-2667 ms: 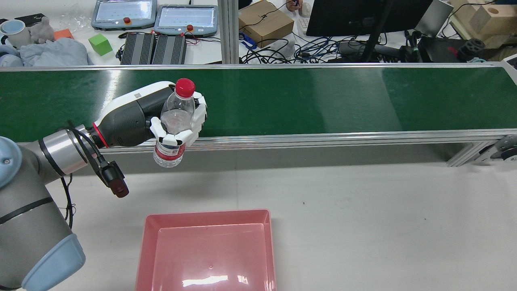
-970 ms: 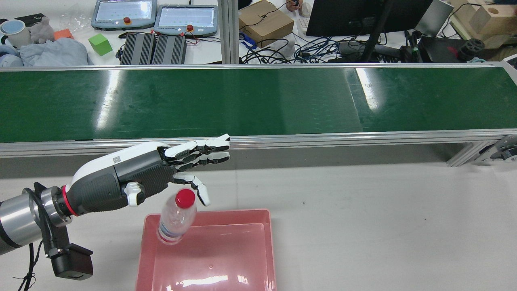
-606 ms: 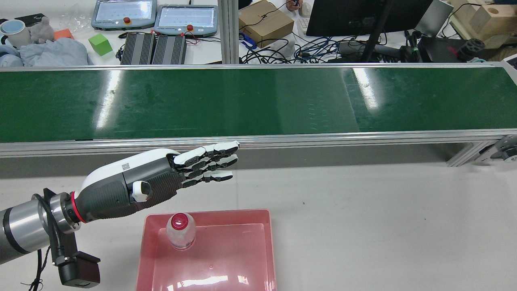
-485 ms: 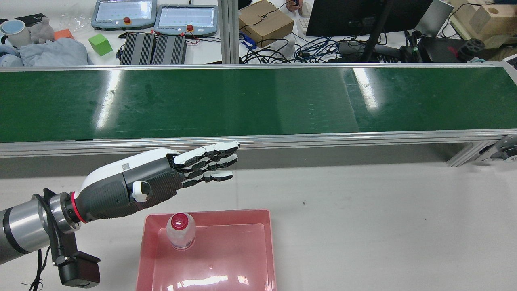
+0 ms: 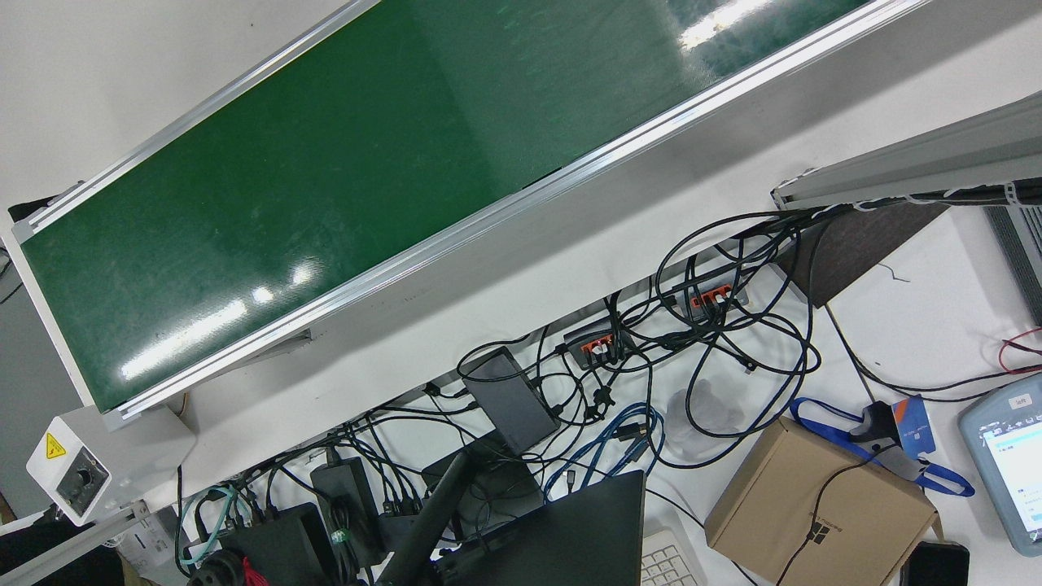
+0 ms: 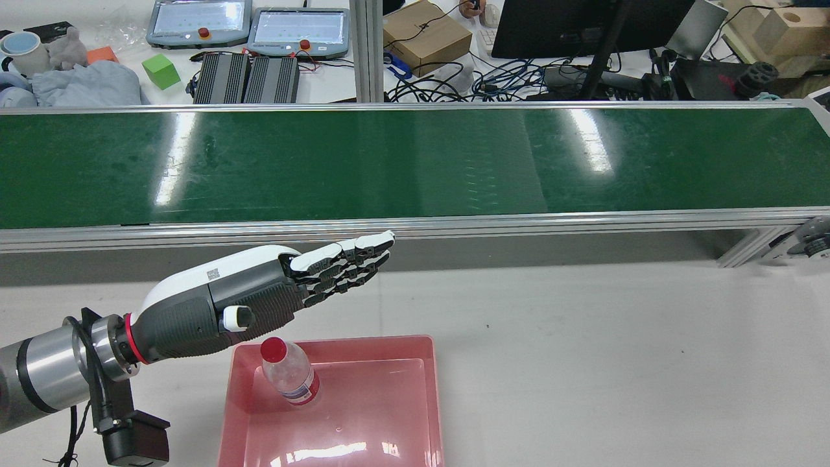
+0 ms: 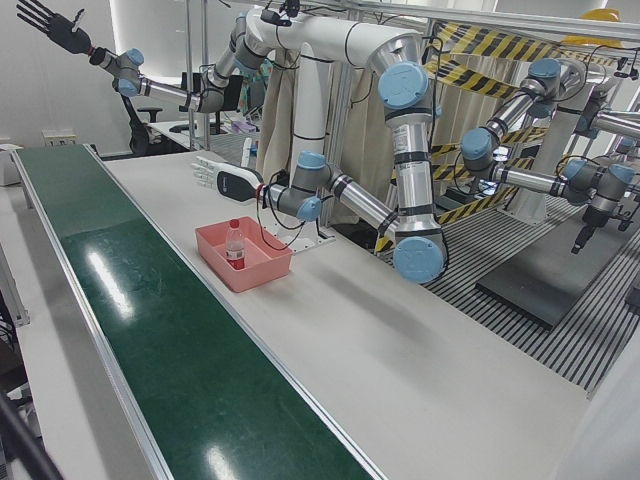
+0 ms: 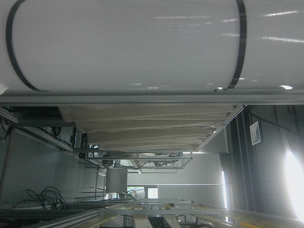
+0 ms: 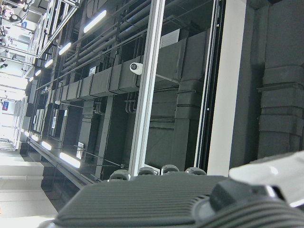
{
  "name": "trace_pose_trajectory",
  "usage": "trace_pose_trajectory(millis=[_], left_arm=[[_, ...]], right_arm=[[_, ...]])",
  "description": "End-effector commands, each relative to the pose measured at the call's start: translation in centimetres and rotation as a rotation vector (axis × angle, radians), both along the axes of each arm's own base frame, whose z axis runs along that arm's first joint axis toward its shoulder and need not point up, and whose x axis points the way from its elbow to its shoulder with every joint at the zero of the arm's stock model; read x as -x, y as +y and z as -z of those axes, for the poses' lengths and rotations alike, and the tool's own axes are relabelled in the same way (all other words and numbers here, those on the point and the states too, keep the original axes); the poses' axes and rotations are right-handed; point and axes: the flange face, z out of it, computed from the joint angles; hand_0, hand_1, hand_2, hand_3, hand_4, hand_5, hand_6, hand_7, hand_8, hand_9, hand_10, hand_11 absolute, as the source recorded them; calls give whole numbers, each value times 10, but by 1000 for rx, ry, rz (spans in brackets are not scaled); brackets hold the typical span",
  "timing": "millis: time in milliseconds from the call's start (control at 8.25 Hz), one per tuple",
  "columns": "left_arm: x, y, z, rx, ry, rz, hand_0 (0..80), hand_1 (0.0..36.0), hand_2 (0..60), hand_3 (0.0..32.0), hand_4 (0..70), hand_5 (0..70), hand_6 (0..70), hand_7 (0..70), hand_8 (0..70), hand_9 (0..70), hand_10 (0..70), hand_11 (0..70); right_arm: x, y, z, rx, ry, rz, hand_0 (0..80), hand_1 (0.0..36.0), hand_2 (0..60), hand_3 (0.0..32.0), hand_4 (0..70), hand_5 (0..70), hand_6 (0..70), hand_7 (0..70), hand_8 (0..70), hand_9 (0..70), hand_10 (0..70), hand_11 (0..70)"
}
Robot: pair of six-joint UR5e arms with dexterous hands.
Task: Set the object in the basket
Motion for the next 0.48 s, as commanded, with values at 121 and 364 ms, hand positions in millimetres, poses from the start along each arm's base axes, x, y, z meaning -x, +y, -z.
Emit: trace_pose_trajectory(millis=[121, 364], left_arm=[[0, 0, -1, 3, -4, -1, 45, 0, 0, 0, 0, 97, 6, 0, 26, 36, 22, 26], [-1, 0, -1, 3, -4, -3, 57, 0, 0, 0, 23, 100, 16, 0, 41, 44, 25, 29]], right_arm=[[0, 0, 0, 0, 1, -1, 0, 0, 0, 0, 0, 0, 0, 0, 0, 0, 0, 0], [0, 0, 0, 0, 0, 1, 0, 0, 0, 0, 0, 0, 0, 0, 0, 0, 0, 0]])
